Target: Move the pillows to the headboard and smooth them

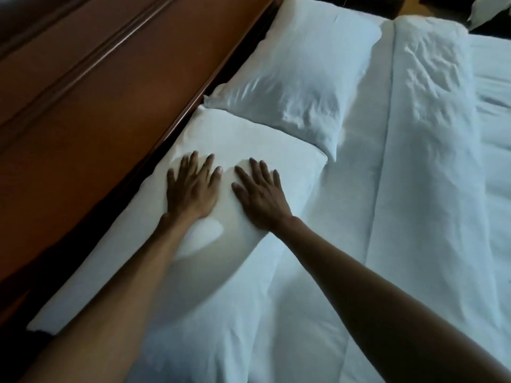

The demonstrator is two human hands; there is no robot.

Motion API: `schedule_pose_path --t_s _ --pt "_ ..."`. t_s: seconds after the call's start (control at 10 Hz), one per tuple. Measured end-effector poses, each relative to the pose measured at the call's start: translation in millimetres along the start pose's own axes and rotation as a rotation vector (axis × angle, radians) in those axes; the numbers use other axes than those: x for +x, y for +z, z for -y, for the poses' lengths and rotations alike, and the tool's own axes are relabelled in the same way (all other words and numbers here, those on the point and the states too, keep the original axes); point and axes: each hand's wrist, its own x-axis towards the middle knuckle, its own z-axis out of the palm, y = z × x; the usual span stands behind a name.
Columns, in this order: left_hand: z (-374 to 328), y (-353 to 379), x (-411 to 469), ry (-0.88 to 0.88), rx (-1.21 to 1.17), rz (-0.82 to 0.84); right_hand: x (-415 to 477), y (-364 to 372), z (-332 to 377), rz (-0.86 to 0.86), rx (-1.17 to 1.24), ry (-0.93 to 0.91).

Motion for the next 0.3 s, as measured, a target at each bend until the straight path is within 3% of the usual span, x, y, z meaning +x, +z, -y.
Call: schedule_pose_path --t_s 0.1,0.2,0.3 --pt "42.0 -3.5 -39.6 -0.119 -0.082 -0.011 -32.6 11.7 -8.0 -0.079 -0.031 0.142" --pt "70.2 -16.5 -73.8 -0.240 -0.157 0.031 -53.6 -5.3 -3.9 -0.038 0.085 0.528" --pt "78.0 -43.4 -98.9 -0.252 -0.226 -0.025 -70.3 -44.5 16.8 -0.013 0.190 0.655"
